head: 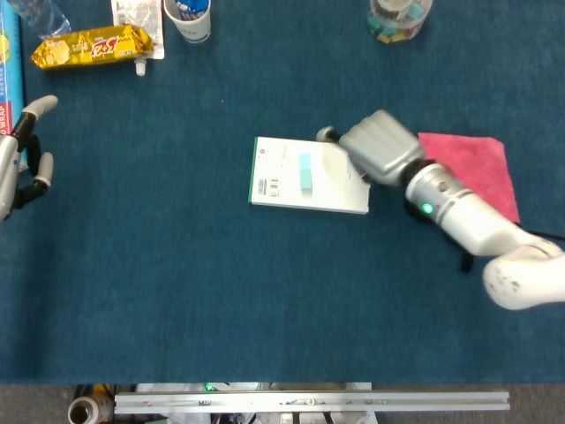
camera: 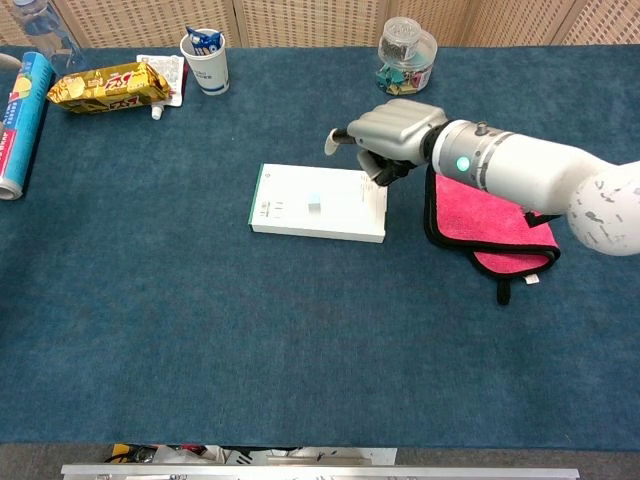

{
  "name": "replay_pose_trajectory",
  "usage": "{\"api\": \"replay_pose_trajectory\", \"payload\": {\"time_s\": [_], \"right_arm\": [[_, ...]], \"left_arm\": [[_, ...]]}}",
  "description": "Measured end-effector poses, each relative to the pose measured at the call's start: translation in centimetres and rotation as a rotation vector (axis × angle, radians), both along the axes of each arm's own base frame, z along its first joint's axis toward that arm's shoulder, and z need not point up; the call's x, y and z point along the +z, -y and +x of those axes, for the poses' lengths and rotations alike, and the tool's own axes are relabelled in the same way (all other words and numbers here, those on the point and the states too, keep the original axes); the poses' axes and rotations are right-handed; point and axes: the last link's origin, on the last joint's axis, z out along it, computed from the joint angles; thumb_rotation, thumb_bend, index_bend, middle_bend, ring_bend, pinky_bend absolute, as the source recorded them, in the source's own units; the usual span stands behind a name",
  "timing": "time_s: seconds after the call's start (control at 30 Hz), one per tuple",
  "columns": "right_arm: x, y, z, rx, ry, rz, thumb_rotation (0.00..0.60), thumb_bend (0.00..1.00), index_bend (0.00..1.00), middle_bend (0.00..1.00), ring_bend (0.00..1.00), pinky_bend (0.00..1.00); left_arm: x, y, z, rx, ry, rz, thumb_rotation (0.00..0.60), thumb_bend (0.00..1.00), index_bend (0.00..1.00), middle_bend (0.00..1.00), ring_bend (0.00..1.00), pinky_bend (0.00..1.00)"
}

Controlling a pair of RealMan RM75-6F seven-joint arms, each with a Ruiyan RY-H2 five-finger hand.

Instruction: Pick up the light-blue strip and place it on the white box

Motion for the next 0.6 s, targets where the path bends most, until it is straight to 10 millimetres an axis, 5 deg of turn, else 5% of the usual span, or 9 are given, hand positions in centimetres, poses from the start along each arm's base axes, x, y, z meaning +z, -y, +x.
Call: {"api": "replay_pose_trajectory", "payload": {"time_s": [0.1, 0.2, 0.37, 0.43, 0.6], "right_arm": [[2.1, -0.1, -0.9, -0.015, 0.024, -0.09, 0.6, 0.42, 0.19, 1.0, 1.0, 1.0], [4.9, -0.6, -2.3, -0.047, 0.048, -0.202, 0.6, 0.3, 0.19, 0.98, 1.0, 1.0], [10.0, -2.3, -5.9, -0.119, 0.069, -0.4, 0.6, 0.24, 0.19, 0.86, 0.91, 1.0], [12.3, -3.5, -8.1, -0.154, 0.068, -0.486, 0.6, 0.22, 0.19, 0.77, 0.8, 0.99], [16.5, -7.1, -12.7, -0.232, 0.068, -0.634, 0.6, 0.18, 0.19, 0.5, 0.5, 0.72]], "left_arm": [[0.3, 0.1, -0.3, 0.009, -0.014, -0.009, 0.6, 0.49, 0.16, 0.59, 0.63, 0.82], [0.7, 0.3, -0.7, 0.016, -0.039, -0.01, 0.6, 0.49, 0.16, 0.5, 0.54, 0.72], [1.1, 0.8, -1.5, 0.025, -0.052, 0.006, 0.6, 0.4, 0.17, 0.4, 0.4, 0.54], [1.3, 1.0, -1.7, 0.025, -0.055, 0.01, 0.6, 0.36, 0.17, 0.37, 0.36, 0.48], [1.8, 1.8, -2.1, 0.015, -0.056, 0.044, 0.6, 0.35, 0.17, 0.32, 0.3, 0.4]]}}
